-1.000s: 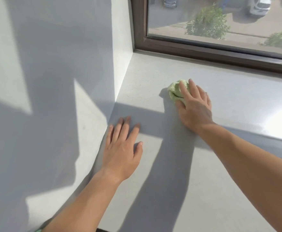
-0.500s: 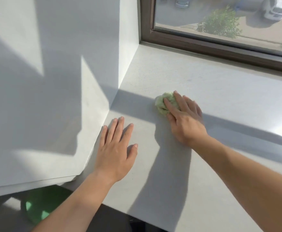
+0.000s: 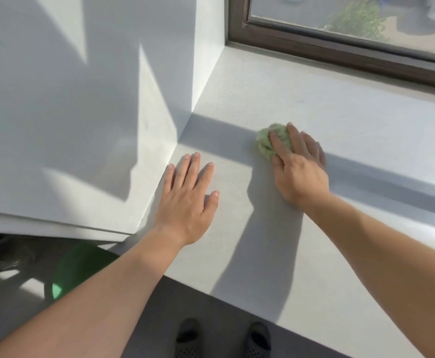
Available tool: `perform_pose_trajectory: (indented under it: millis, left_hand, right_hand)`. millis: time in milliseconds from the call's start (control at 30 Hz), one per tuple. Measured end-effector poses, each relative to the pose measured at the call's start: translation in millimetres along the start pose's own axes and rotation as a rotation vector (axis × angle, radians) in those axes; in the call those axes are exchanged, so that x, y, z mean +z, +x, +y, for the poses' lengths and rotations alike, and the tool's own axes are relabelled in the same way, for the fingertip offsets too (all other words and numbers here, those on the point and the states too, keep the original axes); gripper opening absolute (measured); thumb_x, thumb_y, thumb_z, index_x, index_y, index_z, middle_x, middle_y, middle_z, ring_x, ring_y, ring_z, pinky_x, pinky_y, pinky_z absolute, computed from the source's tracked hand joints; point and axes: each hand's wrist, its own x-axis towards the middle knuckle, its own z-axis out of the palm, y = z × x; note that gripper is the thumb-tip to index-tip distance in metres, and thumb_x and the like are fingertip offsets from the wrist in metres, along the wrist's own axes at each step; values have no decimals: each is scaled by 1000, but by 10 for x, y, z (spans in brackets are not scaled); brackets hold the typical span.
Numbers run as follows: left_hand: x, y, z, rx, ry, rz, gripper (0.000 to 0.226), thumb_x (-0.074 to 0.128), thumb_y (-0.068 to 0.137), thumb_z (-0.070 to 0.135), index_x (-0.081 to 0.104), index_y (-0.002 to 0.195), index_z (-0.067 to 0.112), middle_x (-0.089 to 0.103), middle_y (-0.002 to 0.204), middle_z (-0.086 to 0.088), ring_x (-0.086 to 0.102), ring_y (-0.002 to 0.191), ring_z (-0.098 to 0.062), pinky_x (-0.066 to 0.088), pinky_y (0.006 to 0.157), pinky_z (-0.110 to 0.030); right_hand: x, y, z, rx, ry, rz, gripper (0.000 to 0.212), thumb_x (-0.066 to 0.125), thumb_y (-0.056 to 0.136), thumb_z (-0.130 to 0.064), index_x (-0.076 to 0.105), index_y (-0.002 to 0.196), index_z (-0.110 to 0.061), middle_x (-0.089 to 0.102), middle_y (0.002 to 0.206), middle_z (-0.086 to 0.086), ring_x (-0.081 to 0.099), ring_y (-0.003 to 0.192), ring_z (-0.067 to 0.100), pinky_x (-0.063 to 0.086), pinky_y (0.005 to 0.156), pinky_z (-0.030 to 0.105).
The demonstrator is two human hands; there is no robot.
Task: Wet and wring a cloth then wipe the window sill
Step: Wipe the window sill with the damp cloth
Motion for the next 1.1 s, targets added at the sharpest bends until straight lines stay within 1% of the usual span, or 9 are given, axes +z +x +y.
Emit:
perform_pose_trajectory:
  millis: [100, 333, 400, 500, 567, 800, 867, 1000, 1100]
  left_hand:
    - [-33, 9, -22, -6, -38, 0, 65, 11, 97, 47, 17, 157, 22, 3, 167, -6, -8, 152, -18, -5, 122, -47]
    - [-55, -36, -183, 82, -130, -78, 67, 11, 95, 43, 14, 157, 18, -2, 167, -4, -13, 151, -14, -11, 121, -42]
    - [-70, -128, -279, 115, -78, -86, 66, 9, 96, 48, 14, 157, 21, -3, 167, -3, -13, 151, -15, -9, 122, -43]
    - [-96, -322, -383, 133, -42, -110, 68, 1, 96, 56, 13, 157, 27, -6, 167, -1, -16, 151, -15, -8, 122, -46]
    - [-143, -396, -471, 153, -91, -93, 73, -6, 95, 60, 16, 157, 27, -3, 167, 0, -14, 151, -13, -6, 122, -44]
    - [-149, -394, -585, 166, -257, -33, 83, -9, 93, 64, 29, 155, 23, 10, 166, 4, -4, 152, -7, -3, 123, -40]
    - [-151, -376, -580, 153, -258, -43, 82, -6, 93, 64, 31, 154, 23, 9, 166, 5, -5, 151, -7, -5, 123, -39]
    - [-178, -289, -545, 88, -347, -69, 81, 1, 89, 68, 38, 150, 28, 10, 166, 7, -4, 151, -5, -10, 122, -36]
    - [-215, -226, -442, 1, -439, -114, 82, 3, 83, 73, 44, 144, 36, 10, 166, 8, -8, 149, -3, -14, 120, -36]
  right_hand:
    - [8, 36, -128, 150, 17, 43, 53, 32, 100, -34, 24, 152, -43, 7, 165, -3, 11, 147, 29, 9, 120, 47]
    - [271, -1008, -495, -262, -38, -14, 51, 40, 99, -39, 32, 149, -42, 20, 163, -3, 19, 147, 30, 11, 121, 46]
    - [225, -855, -365, -177, -55, -13, 49, 37, 101, -39, 30, 149, -44, 17, 163, -4, 16, 148, 29, 8, 121, 44]
    - [207, -618, -399, 168, 16, 77, 49, 36, 101, -37, 30, 149, -43, 14, 164, -2, 15, 147, 30, 9, 120, 46]
    - [272, -696, -704, 212, 23, 106, 50, 35, 101, -36, 30, 150, -41, 14, 164, -1, 14, 147, 31, 11, 120, 49]
    - [441, -1587, -990, -290, -38, 38, 48, 44, 99, -39, 39, 147, -42, 26, 161, -4, 28, 146, 29, 22, 118, 48]
    - [375, -1487, -778, -210, -60, 28, 48, 39, 100, -41, 36, 148, -45, 25, 162, -4, 26, 146, 29, 20, 119, 47]
    - [431, -1326, -1020, 267, 21, 126, 51, 42, 100, -36, 31, 150, -41, 15, 164, -1, 16, 147, 31, 14, 120, 47]
    - [556, -1568, -1411, 100, 0, 101, 52, 42, 100, -36, 31, 150, -40, 17, 164, 0, 17, 148, 30, 14, 120, 47]
